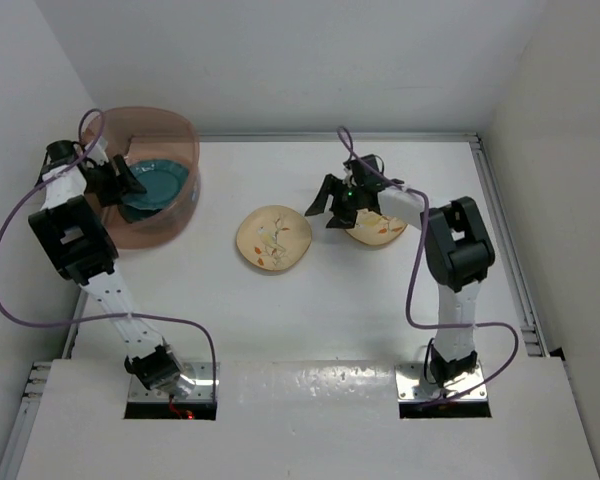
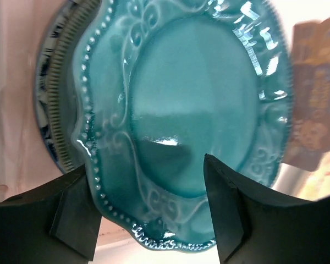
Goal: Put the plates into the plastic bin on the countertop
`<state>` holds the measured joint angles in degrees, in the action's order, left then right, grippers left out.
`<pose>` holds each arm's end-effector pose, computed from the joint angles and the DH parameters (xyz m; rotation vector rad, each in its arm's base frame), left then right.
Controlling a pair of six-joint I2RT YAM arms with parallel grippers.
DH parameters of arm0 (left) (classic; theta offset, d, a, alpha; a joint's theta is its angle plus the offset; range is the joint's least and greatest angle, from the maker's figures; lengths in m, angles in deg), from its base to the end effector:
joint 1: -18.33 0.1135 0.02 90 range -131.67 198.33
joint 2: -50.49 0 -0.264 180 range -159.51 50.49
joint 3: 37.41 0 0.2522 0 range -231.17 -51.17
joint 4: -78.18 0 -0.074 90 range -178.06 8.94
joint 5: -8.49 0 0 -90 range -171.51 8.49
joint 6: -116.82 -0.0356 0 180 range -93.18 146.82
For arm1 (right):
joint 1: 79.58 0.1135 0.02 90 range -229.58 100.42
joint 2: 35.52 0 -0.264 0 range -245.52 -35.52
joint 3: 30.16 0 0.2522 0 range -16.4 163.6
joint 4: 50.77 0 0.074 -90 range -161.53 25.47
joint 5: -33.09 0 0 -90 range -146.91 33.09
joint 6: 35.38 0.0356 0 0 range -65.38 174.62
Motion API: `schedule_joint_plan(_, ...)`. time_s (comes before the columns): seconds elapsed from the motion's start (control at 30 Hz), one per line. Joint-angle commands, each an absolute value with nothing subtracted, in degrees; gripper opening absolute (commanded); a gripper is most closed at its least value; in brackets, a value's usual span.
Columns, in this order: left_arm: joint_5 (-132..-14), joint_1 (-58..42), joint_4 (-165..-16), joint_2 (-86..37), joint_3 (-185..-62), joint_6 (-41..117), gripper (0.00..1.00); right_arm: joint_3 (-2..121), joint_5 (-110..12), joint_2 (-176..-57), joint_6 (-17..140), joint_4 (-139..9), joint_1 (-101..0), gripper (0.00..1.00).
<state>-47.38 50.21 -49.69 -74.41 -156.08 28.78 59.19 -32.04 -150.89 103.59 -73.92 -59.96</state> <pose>0.4148 0.2345 0.2146 -0.5012 2.3686 -0.5389 0.3993 0.1582 0.1610 0.4529 2.5728 1.0203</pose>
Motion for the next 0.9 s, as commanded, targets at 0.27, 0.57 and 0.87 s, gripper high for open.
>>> schedule_joint_plan(0.27,-68.39,48.57,-39.72,-70.63,-162.0,23.92,0.84,66.56,-30.28,-162.78,101.38,-74.64,-56.2,0.56)
schedule_joint_plan(0.57,-69.04,47.51,-36.65,-68.78,-164.46,21.47,0.92,65.86,-29.49,-164.02,100.59,-72.53,-55.41,0.0)
schedule_joint_plan(0.87,-43.38,40.23,-36.11,-58.07,-165.08,12.33,0.96,57.09,-22.19,-147.45,107.26,-53.75,-57.69,0.0)
